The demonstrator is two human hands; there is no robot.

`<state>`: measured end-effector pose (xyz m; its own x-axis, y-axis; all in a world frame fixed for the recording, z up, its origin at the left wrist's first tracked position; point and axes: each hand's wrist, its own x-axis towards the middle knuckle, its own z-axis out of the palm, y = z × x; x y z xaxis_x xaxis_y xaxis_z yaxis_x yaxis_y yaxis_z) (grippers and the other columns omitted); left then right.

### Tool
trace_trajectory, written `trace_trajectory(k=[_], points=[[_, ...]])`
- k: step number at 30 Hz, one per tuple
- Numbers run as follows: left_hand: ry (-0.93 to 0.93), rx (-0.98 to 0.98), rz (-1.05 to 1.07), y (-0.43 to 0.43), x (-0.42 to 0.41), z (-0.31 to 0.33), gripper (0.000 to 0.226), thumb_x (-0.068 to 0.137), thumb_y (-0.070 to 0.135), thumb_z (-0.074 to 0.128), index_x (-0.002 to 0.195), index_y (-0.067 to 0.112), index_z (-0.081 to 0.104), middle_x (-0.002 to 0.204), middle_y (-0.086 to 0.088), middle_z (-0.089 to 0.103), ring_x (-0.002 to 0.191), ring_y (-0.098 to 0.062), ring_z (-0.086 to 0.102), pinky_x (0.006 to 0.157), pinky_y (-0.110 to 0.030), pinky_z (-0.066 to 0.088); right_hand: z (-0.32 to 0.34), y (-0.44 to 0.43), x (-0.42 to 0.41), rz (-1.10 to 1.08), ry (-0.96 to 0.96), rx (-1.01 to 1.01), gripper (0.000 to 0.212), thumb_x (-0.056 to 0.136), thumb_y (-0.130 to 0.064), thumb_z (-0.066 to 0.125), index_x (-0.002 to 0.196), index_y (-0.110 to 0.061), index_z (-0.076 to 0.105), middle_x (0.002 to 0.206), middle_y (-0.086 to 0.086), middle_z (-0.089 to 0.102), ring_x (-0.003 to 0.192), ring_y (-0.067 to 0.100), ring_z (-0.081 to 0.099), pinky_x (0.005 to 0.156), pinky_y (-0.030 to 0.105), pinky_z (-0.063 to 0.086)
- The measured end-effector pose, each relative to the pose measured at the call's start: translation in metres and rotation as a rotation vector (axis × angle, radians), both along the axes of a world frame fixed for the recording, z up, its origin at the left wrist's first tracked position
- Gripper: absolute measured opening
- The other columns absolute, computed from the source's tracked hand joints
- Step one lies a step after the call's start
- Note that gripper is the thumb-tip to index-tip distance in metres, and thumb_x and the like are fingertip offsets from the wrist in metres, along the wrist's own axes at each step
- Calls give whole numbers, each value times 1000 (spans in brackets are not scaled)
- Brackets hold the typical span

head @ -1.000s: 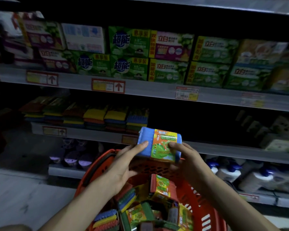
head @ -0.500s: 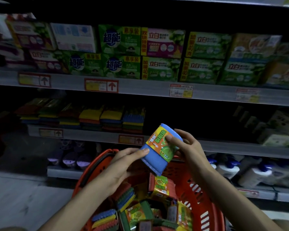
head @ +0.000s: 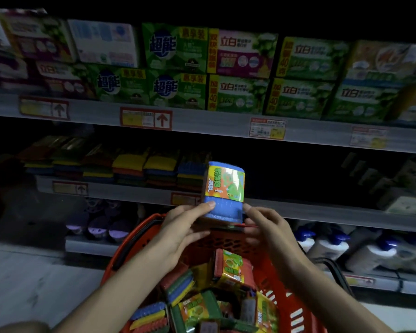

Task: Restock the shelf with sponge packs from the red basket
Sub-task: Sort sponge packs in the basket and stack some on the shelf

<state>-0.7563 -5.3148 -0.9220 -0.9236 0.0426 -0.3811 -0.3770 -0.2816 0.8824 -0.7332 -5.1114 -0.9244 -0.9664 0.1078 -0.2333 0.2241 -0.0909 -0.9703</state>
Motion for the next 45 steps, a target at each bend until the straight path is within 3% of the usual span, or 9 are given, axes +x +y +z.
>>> trace_trajectory(k=[8, 12, 16, 20, 23, 31, 35, 39, 45], points=[[43, -29, 34, 23, -13, -3, 55, 75, 36, 88, 121, 10, 70, 118, -6, 74, 110, -19, 71, 81, -36, 64, 0, -8, -5, -50, 48, -39, 35, 85, -28, 78, 110, -5, 69, 98, 17, 78, 85, 25, 76, 75, 28, 62], [61, -78, 23, 32, -17, 0, 38, 83, 36, 83, 115, 17, 74, 113, 1, 77, 109, -13, 71, 82, -34, 63, 5, -5, -14, -159, 77, -80, 28, 86, -16, 79, 109, -4, 67, 98, 14, 78, 88, 25, 78, 73, 26, 64], [63, -85, 44, 38, -21, 5, 29, 88, 37, 78, 111, 20, 76, 109, 4, 77, 107, -13, 70, 84, -33, 63, 6, -6, -27, -167, 28, -212, 30, 86, -12, 79, 110, 0, 66, 103, 26, 76, 92, 32, 75, 78, 29, 61], [-14, -2, 117, 38, -30, 9, 34, 92, 40, 72, 119, 20, 71, 114, 1, 72, 101, -18, 70, 87, -36, 62, 7, -8, -46, -181, 45, -305, 16, 87, -7, 76, 99, -4, 66, 98, 20, 77, 85, 24, 78, 73, 23, 62], [-86, 84, 162, 33, -38, 7, 35, 101, 34, 59, 130, 14, 62, 122, -7, 70, 93, -19, 76, 79, -34, 61, 10, -7, -61, -203, 64, -345, 11, 88, -3, 74, 93, -5, 64, 91, 18, 76, 79, 22, 78, 74, 23, 63], [-220, 100, 249, 10, -51, 3, 27, 107, 20, 46, 123, 7, 64, 109, -7, 75, 92, -18, 73, 73, -31, 56, 9, -7, -93, -197, 36, -352, 6, 96, 7, 61, 94, 1, 62, 90, 19, 72, 71, 21, 78, 71, 25, 64], [-220, 86, 267, 7, -57, 2, 25, 105, 15, 46, 119, 7, 64, 103, -6, 75, 88, -17, 73, 73, -31, 55, 6, -11, -99, -205, 24, -302, 18, 100, 8, 53, 92, -3, 64, 91, 14, 72, 78, 22, 75, 84, 29, 60], [-220, 79, 263, 4, -60, 2, 24, 105, 14, 46, 117, 6, 65, 102, -6, 75, 89, -17, 73, 74, -30, 56, 1, -11, -104, -183, 34, -241, 17, 99, 6, 55, 93, -4, 68, 93, 11, 72, 75, 15, 77, 68, 21, 62], [-215, 86, 273, 1, -63, 2, 25, 104, 13, 48, 121, 6, 65, 103, -7, 76, 90, -18, 73, 75, -31, 57, 0, -8, -110, -147, 46, -157, 11, 97, 1, 62, 93, -6, 69, 87, 7, 74, 75, 11, 77, 64, 21, 59]])
